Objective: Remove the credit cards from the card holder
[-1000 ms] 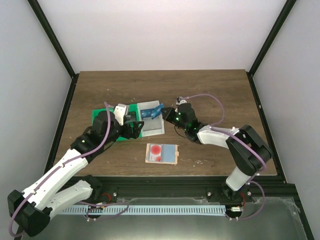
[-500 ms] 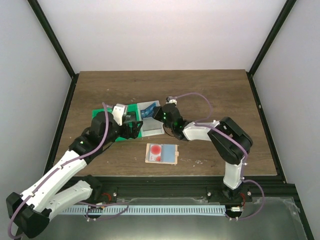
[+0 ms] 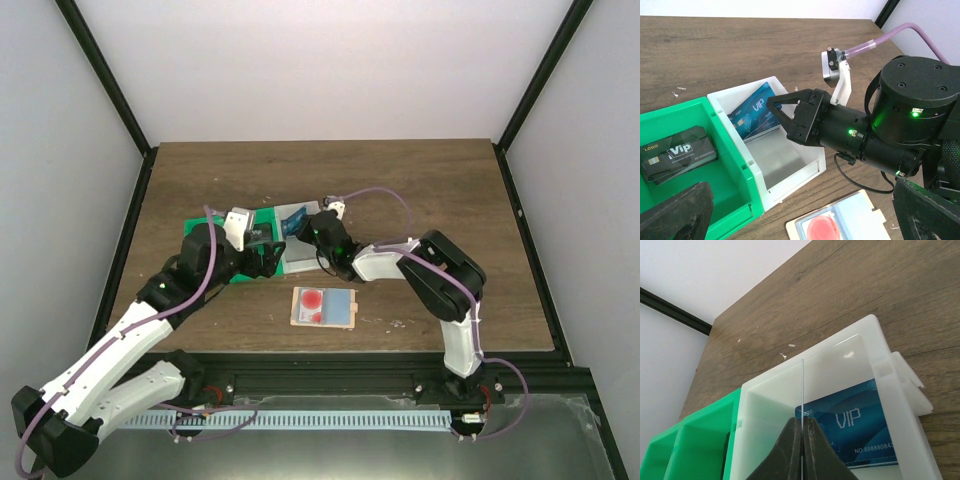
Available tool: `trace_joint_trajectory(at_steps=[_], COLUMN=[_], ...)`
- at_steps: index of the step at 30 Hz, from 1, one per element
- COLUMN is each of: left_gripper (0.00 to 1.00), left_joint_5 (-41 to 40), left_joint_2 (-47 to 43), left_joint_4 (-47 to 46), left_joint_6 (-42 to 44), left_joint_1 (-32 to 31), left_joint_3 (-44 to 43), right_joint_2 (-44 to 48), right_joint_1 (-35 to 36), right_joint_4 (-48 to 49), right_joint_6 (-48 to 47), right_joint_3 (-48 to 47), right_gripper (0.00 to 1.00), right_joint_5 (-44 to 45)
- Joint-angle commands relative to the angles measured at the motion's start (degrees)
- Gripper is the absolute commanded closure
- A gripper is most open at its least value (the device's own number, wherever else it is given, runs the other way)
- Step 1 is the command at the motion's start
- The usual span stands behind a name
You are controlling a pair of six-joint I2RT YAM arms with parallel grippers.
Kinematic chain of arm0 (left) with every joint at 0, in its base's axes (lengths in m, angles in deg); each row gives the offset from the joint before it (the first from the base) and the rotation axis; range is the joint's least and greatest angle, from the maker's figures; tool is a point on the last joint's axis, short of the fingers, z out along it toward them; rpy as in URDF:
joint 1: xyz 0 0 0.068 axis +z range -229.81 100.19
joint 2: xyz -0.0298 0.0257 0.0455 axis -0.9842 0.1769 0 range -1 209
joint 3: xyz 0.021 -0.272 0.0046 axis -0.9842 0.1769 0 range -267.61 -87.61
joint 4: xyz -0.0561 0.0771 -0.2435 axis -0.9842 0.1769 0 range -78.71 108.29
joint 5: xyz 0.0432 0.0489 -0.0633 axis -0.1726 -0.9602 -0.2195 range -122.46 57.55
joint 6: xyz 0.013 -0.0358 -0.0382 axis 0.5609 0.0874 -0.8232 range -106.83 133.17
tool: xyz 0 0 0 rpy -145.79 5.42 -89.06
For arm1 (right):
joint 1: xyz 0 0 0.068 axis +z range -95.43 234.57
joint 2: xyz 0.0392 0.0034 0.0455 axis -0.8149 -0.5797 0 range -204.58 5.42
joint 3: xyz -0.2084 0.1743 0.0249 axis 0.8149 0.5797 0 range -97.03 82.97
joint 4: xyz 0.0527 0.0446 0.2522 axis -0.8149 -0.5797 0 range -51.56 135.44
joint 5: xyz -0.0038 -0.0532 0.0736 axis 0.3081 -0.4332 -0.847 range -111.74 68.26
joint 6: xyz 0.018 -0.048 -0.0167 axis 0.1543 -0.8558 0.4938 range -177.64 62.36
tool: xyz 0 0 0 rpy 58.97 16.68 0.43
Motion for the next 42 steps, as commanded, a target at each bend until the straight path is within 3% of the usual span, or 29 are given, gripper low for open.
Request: trace_joint_trajectory(at_steps=[1, 21, 42], left_gripper=[0.0, 0.0, 0.0], left_joint_5=[-0.7, -0.5, -1.1], left_joint_2=[-0.8, -0.7, -1.0], left_joint_4=[0.0, 0.5, 0.9], left_joint_6=[0.8, 1.1, 0.9], left_joint_1=[-0.1, 0.0, 0.0], left_joint_3=[-1.0, -0.8, -0.8], right_joint_2=[-1.3, -1.7, -2.4], right_joint_1=[0.3, 0.3, 0.2], right_joint_4=[1.6, -1.1, -5.8], right_joint_6=[-0.5, -2.4, -7.9], right_joint_3=[-2.2, -3.5, -8.2], right_gripper=[0.99, 0.83, 0.76], right_joint_5=[2.9, 1.9, 1.0])
